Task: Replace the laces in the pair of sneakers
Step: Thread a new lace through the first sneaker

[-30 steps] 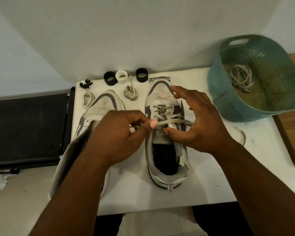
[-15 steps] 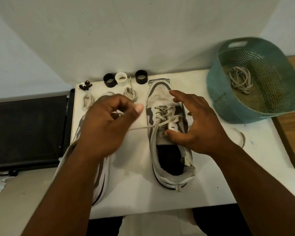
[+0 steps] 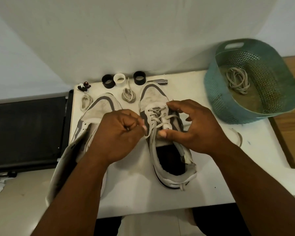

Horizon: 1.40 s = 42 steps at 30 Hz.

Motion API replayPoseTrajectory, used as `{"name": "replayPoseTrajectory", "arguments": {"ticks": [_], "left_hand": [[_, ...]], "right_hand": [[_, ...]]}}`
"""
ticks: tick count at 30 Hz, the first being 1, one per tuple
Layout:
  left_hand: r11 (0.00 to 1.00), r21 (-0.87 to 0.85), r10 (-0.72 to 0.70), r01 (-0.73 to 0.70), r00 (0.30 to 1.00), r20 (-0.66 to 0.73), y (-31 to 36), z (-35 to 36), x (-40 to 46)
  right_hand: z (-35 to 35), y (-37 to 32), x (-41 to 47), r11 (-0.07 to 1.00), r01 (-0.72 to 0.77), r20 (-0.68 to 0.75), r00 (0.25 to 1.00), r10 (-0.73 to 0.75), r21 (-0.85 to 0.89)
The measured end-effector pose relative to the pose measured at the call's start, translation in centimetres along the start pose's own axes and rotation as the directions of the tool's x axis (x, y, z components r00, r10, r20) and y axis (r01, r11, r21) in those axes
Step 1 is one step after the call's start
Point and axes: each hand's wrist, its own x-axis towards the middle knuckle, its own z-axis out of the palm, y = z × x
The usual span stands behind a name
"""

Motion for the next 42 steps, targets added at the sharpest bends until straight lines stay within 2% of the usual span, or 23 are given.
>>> {"name": "replayPoseTrajectory", "arguments": {"ticks": [3, 5, 7, 8, 10, 12, 15, 19, 21, 22, 24, 26, 27, 29, 30, 32, 34, 36, 38, 39, 41, 42], "left_hand": [[0.961, 0.276, -0.042, 0.026, 0.998, 0.052, -0.3, -0.3, -0.3], [0.949, 0.314, -0.010, -0.011, 0.998, 0.066, 0.4, 0.0, -0.2], [0.960, 0.277, 0.024, -0.027, 1.000, 0.014, 0.7, 0.6, -0.1], [0.969, 0.245, 0.025, -0.009, 0.998, -0.064, 0.9, 0.9, -0.1], [0.987, 0.155, 0.002, 0.039, 0.967, -0.256, 1.5, 1.5, 0.0], [0.998, 0.049, -0.023, 0.043, 0.937, -0.348, 2.1, 2.2, 0.4], [1.000, -0.026, -0.011, 0.003, 0.957, -0.290, 2.9, 3.1, 0.9], [0.986, 0.136, 0.104, -0.096, 0.993, -0.052, 3.7, 4.6, 1.3], [0.982, 0.139, 0.134, -0.127, 0.990, -0.046, 4.1, 5.3, 1.3], [0.984, 0.125, 0.142, -0.129, 0.985, -0.097, 4.2, 5.4, 1.2], [0.997, 0.044, 0.073, -0.064, 0.961, -0.266, 4.1, 5.4, 1.3], [0.979, -0.162, -0.177, 0.124, 0.907, -0.381, 3.4, 5.1, 1.7], [0.944, -0.255, -0.295, 0.207, 0.876, -0.381, 3.0, 5.1, 2.0], [0.920, -0.278, -0.363, 0.276, 0.868, -0.340, 2.6, 4.8, 2.1], [0.943, -0.221, -0.309, 0.247, 0.897, -0.316, 2.6, 4.6, 1.9], [0.999, 0.001, -0.032, 0.033, 0.969, -0.246, 2.9, 4.1, 1.7], [0.976, 0.114, 0.202, -0.187, 0.968, -0.148, 3.1, 3.9, 1.7], [0.972, 0.065, 0.233, -0.226, 0.961, -0.147, 3.1, 3.9, 1.6], [0.990, 0.016, 0.142, -0.142, 0.958, -0.251, 3.0, 3.7, 1.6], [0.998, -0.033, 0.038, -0.052, 0.941, -0.336, 2.8, 3.5, 1.7], [0.964, -0.237, -0.229, 0.124, 0.839, -0.494, 2.1, 3.2, 2.1], [0.932, -0.312, -0.330, 0.183, 0.784, -0.526, 1.6, 3.0, 2.3]], "right_hand": [[-0.7, 0.7, 0.1, 0.993, -0.028, -0.039, 0.999, 0.033, 0.117], [-1.0, 1.4, 0.3, 0.993, -0.060, -0.056, 0.996, 0.065, 0.099], [-0.8, 2.0, 0.3, 0.996, -0.090, -0.017, 0.996, 0.090, -0.011], [-0.7, 2.1, 0.3, 0.995, -0.093, 0.014, 0.995, 0.094, -0.041], [-0.4, 2.0, 0.2, 0.997, -0.074, 0.051, 0.996, 0.075, -0.027], [-0.7, 1.5, 0.2, 0.997, -0.059, 0.032, 0.998, 0.058, 0.058], [-1.4, 0.1, 0.1, 0.968, -0.037, -0.015, 0.999, 0.042, 0.248], [-2.2, -2.3, -0.2, 0.849, 0.085, -0.026, 0.996, -0.083, 0.522], [-2.5, -2.7, -0.3, 0.834, 0.164, -0.043, 0.985, -0.167, 0.527], [-2.6, -2.7, -0.4, 0.835, 0.175, -0.062, 0.984, -0.168, 0.522], [-3.1, -2.2, -0.3, 0.848, 0.148, -0.117, 0.988, -0.102, 0.510], [-3.7, -1.1, -0.2, 0.908, 0.084, -0.161, 0.987, -0.019, 0.411], [-3.9, -0.6, -0.2, 0.947, 0.046, -0.163, 0.987, 0.006, 0.317], [-3.7, -0.1, -0.2, 0.985, -0.007, -0.135, 0.990, 0.031, 0.170], [-3.3, -0.4, -0.2, 0.989, -0.007, -0.118, 0.993, 0.024, 0.148], [-2.3, -1.5, -0.2, 0.988, 0.067, -0.113, 0.992, -0.051, 0.140], [-1.7, -2.4, -0.2, 0.975, 0.151, -0.147, 0.981, -0.127, 0.166], [-1.7, -2.4, -0.1, 0.963, 0.154, -0.177, 0.977, -0.115, 0.221], [-2.2, -1.8, 0.0, 0.963, 0.108, -0.197, 0.979, -0.059, 0.248], [-2.6, -1.4, 0.0, 0.967, 0.086, -0.214, 0.976, -0.033, 0.241], [-3.2, -1.0, 0.1, 0.977, 0.059, -0.261, 0.965, -0.004, 0.205], [-3.4, -0.9, 0.0, 0.982, 0.055, -0.287, 0.958, -0.001, 0.182]]}}
